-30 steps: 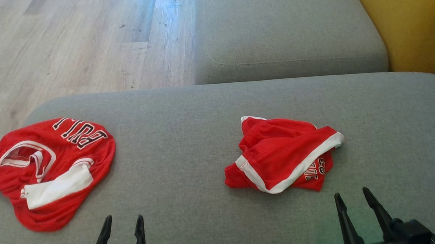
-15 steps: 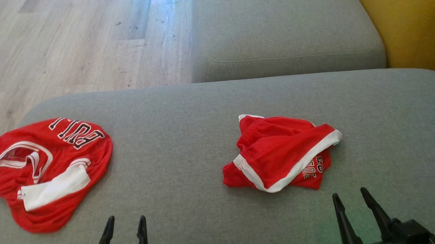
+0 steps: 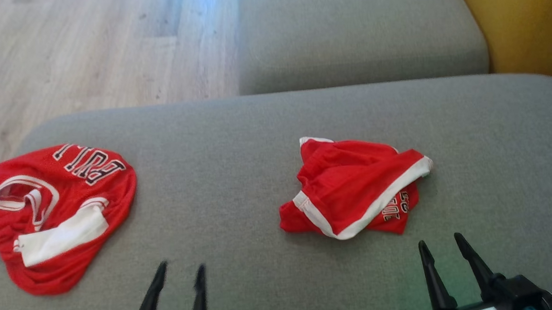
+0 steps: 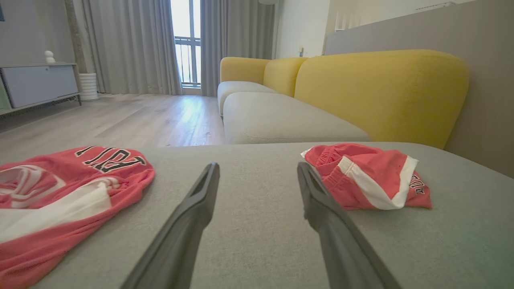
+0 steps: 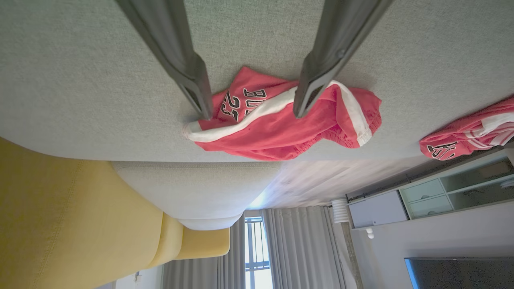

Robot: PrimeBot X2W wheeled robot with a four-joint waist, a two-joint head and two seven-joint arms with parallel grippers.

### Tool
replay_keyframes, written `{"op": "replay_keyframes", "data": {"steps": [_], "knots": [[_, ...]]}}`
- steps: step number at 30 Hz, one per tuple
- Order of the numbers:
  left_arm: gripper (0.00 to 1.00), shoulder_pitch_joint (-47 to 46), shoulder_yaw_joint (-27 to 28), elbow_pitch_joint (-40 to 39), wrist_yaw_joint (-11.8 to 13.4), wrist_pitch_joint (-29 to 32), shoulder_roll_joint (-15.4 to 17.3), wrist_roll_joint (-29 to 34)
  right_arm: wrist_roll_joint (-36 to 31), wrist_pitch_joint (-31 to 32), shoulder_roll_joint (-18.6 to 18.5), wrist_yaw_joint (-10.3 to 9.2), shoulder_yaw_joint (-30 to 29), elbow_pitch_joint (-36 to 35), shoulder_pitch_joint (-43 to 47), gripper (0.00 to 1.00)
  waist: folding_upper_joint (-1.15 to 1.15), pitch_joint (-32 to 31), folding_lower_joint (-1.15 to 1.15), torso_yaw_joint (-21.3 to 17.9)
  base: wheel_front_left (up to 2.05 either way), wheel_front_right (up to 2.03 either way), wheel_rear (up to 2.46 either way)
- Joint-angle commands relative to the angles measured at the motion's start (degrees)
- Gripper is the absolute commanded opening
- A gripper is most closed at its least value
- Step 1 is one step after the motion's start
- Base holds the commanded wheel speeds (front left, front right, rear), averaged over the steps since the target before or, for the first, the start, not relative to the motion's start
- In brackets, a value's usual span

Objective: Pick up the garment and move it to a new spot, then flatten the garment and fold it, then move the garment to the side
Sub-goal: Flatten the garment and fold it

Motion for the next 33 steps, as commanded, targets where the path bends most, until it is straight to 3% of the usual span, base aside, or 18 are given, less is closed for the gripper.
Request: {"op": "replay_keyframes", "data": {"steps": [1, 5, 17, 25, 33], "knots": [[1.00, -5.76, 0.02, -0.56, -0.53, -0.54, -0.49, -0.34, -0.74, -0.21, -0.36, -0.05, 1.55, -2.28, -3.08, 1.00, 0.00, 1.37, 0.00, -0.66, 0.00, 0.00, 0.00], [1.00, -11.96, -4.95, 2.11, -0.73, -0.55, 1.24, -2.61, -1.34, -0.21, -0.36, -0.05, 2.16, -2.82, -4.09, 1.00, 0.00, 4.20, 0.00, -1.57, 0.00, 0.00, 0.00], [1.00, -36.24, -28.68, 13.87, -0.77, -0.55, 13.37, -18.39, -3.12, -0.21, -0.36, -0.05, 2.72, -4.94, -9.09, 1.00, 0.00, 14.97, 0.00, -3.98, 0.00, 0.00, 0.00], [1.00, -47.84, -41.77, 18.76, -0.77, -0.55, 17.09, -26.74, -3.37, -0.21, -0.36, -0.05, 3.39, -5.49, -11.28, 1.00, 0.00, 18.78, 0.00, -5.04, 0.00, 0.00, 0.00], [1.00, -55.09, -56.78, 19.97, -0.78, -0.55, 20.65, -38.82, -2.86, -0.21, -0.36, -0.05, 4.08, -5.25, -11.69, 1.00, 0.00, 18.51, 0.00, -6.55, 0.00, 0.00, 0.00]]}}
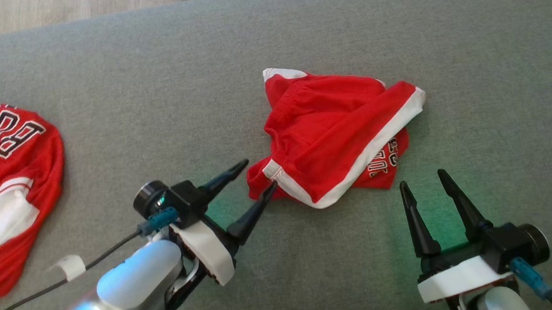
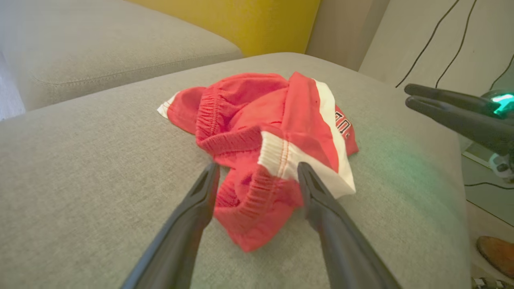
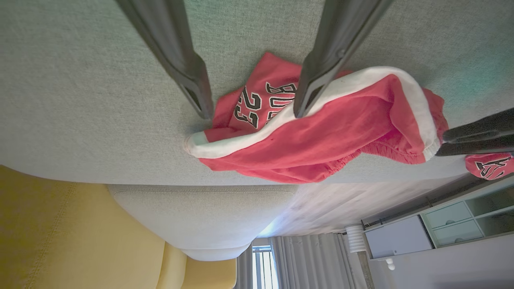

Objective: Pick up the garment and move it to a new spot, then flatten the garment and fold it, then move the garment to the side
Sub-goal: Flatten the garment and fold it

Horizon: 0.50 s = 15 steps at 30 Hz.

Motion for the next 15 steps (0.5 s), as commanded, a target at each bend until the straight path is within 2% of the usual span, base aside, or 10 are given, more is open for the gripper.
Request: {"op": "replay_keyframes", "data": {"steps": [1, 6, 12, 15], "knots": [[1.00, -3.27, 0.18, -1.16, 0.09, -0.55, 1.92, -1.24, 0.23, -0.21, -0.33, -0.05, 1.62, -1.64, -1.84, 1.00, 0.00, -0.32, 0.00, -0.25, 0.00, 0.00, 0.00], [1.00, -5.65, -4.10, -2.16, 0.09, -0.55, 3.07, -4.28, 0.31, -0.21, -0.33, -0.05, 1.77, -1.65, -1.77, 1.00, 0.00, -0.79, 0.00, -0.77, 0.00, 0.00, 0.00], [1.00, -6.61, -5.39, -3.13, 0.09, -0.26, 3.16, -4.64, 0.28, -0.21, -0.33, -0.05, 1.77, -1.77, -1.59, 1.00, 0.00, -0.87, 0.00, -0.99, 0.00, 0.00, 0.00], [1.00, -5.45, -5.45, -4.67, 0.09, 2.24, 3.10, -3.73, 0.35, -0.21, -0.33, -0.05, 1.87, -1.70, -1.51, 1.00, 0.00, -1.06, 0.00, -1.05, 0.00, 0.00, 0.00]]}}
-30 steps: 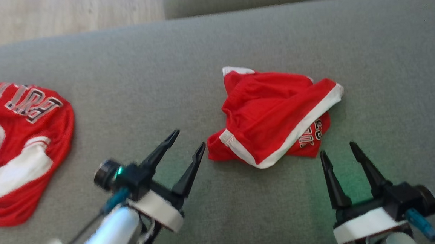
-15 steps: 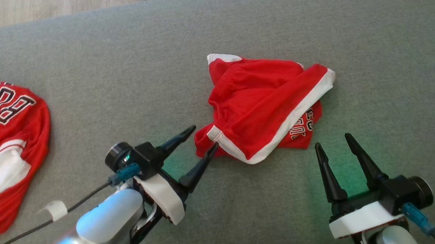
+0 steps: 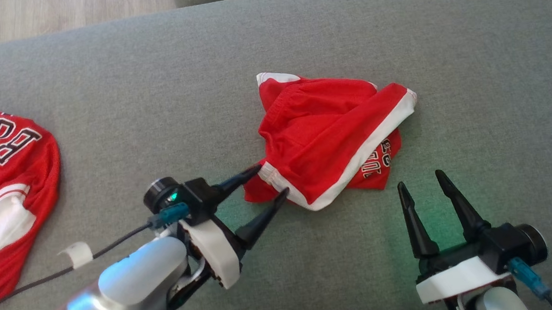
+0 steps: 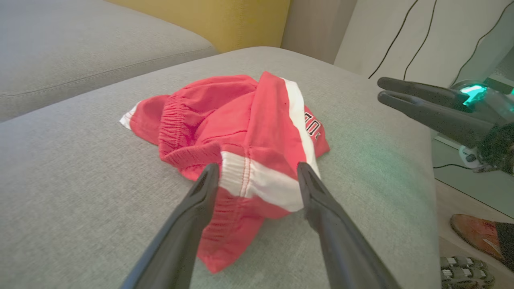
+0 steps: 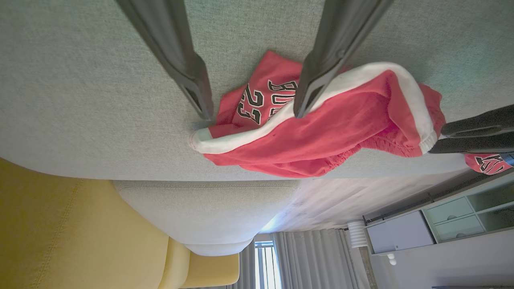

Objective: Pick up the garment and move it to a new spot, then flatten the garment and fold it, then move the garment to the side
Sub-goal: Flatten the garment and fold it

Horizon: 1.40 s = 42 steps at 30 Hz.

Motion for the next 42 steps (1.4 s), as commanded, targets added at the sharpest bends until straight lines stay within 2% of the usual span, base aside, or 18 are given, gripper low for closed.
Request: {"op": "replay_keyframes", "data": {"steps": [1, 8, 21, 25, 27, 29, 40, 41, 42], "knots": [[1.00, -1.30, 1.42, -1.68, 0.09, 0.54, 1.48, 0.21, 0.16, -0.21, -0.33, -0.05, 1.49, -1.67, -1.54, 1.00, 0.00, -0.14, 0.00, -0.05, 0.00, 0.00, 0.00], [1.00, -1.13, 1.40, -0.28, 0.09, 0.35, 1.44, 0.68, 0.45, -0.21, -0.33, -0.05, 2.23, -1.56, -1.77, 1.00, 0.00, -0.57, 0.00, -0.71, 0.00, 0.00, 0.00], [1.00, 0.46, 1.40, -5.59, 0.09, 5.46, 1.65, -2.80, 0.40, -0.21, -0.33, -0.05, 2.18, -1.49, -2.01, 1.00, 0.00, -0.19, 0.00, -1.39, 0.00, 0.00, 0.00], [0.86, 0.71, 1.40, -6.38, 0.09, 6.70, 1.62, -2.42, 0.31, -0.21, -0.33, -0.05, 2.05, -1.63, -2.18, 1.00, 0.00, -0.06, 0.00, -1.23, 0.00, 0.00, 0.00], [0.91, 0.87, 1.40, -6.63, 0.09, 7.59, 1.40, -2.16, 0.27, -0.21, -0.33, -0.05, 2.11, -1.66, -2.29, 1.00, 0.00, 0.17, 0.00, -1.16, 0.00, 0.00, 0.00], [1.00, 0.83, 1.40, -6.59, 0.09, 8.42, 1.10, -2.04, 0.30, -0.21, -0.33, -0.05, 2.29, -1.72, -2.52, 1.00, 0.00, 0.54, 0.00, -1.19, 0.00, 0.00, 0.00], [0.99, -1.32, 1.39, -3.19, 0.09, 8.16, -0.85, 0.59, 0.98, -0.21, -0.33, -0.05, 3.09, -1.83, -3.64, 1.00, 0.00, 2.32, 0.00, -2.70, 0.00, 0.00, 0.00], [0.75, -1.42, 1.39, -2.99, 0.09, 7.92, -0.93, 0.88, 1.04, -0.21, -0.33, -0.05, 3.05, -1.85, -3.65, 1.00, 0.00, 2.37, 0.00, -2.84, 0.00, 0.00, 0.00], [0.46, -1.55, 1.39, -2.90, 0.09, 7.47, -0.95, 1.30, 1.08, -0.21, -0.33, -0.05, 3.03, -1.87, -3.66, 1.00, 0.00, 2.41, 0.00, -2.97, 0.00, 0.00, 0.00]]}}
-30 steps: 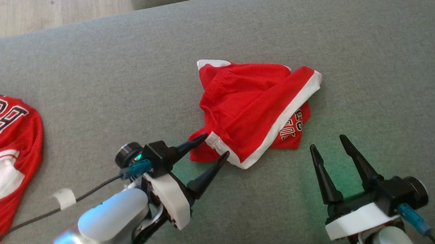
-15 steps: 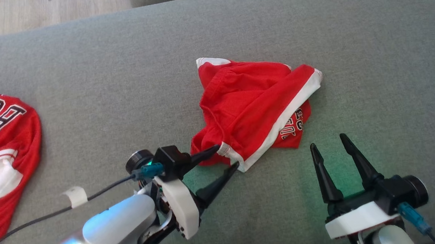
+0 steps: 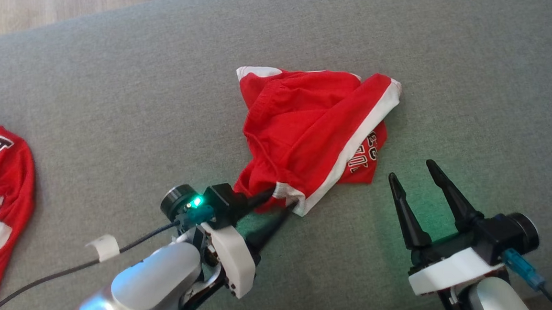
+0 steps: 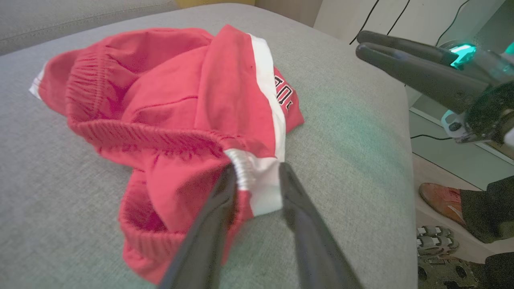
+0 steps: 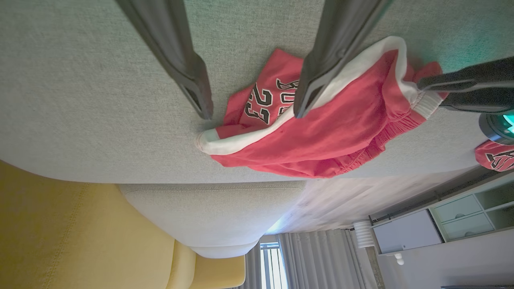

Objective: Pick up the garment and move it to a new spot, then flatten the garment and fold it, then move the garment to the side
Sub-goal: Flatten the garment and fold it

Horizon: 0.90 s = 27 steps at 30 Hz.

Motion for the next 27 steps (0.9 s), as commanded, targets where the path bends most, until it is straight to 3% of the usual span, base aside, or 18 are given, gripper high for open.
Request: {"op": "replay_keyframes", "data": {"steps": [1, 2, 9, 16, 23, 27], "knots": [[0.39, -2.75, 1.76, -0.72, 0.09, -1.34, 0.53, 0.87, 0.43, -0.21, -0.32, -0.05, 1.28, -1.84, -1.51, 1.00, 0.00, 0.05, 0.00, -0.22, 0.00, 0.00, 0.00], [0.00, -2.78, 1.76, -0.60, 0.09, -1.68, 0.55, 1.10, 0.46, -0.21, -0.32, -0.05, 1.23, -1.84, -1.48, 1.00, 0.00, -0.02, 0.00, -0.27, 0.00, 0.00, 0.00], [0.00, -1.95, 1.76, -1.75, 0.09, -6.32, 2.11, -0.58, 0.30, -0.21, -0.32, -0.05, 0.07, -1.54, 0.17, 1.00, 0.00, -2.57, 0.00, 1.91, 0.00, 0.00, 0.00], [0.00, 0.91, 3.21, -4.40, 0.09, -10.72, 6.15, -5.08, 0.21, -0.21, -0.32, -0.05, -0.39, -1.01, 1.69, 1.00, 0.00, -6.02, 0.00, 6.61, 0.00, 0.00, 0.00], [0.00, 11.88, 15.90, -8.12, 0.49, -11.13, 11.37, -5.14, 1.61, -0.21, -0.32, -0.05, -0.54, 2.14, 2.64, 1.00, 0.00, -9.06, 0.00, 13.20, 0.00, 0.00, 0.00], [0.00, 16.09, 21.00, -8.25, 0.44, -11.13, 12.35, -3.70, 3.00, -0.21, -0.32, -0.05, 0.02, 4.26, 1.13, 1.00, 0.00, -9.25, 0.00, 15.95, 0.00, 0.00, 0.00]]}}
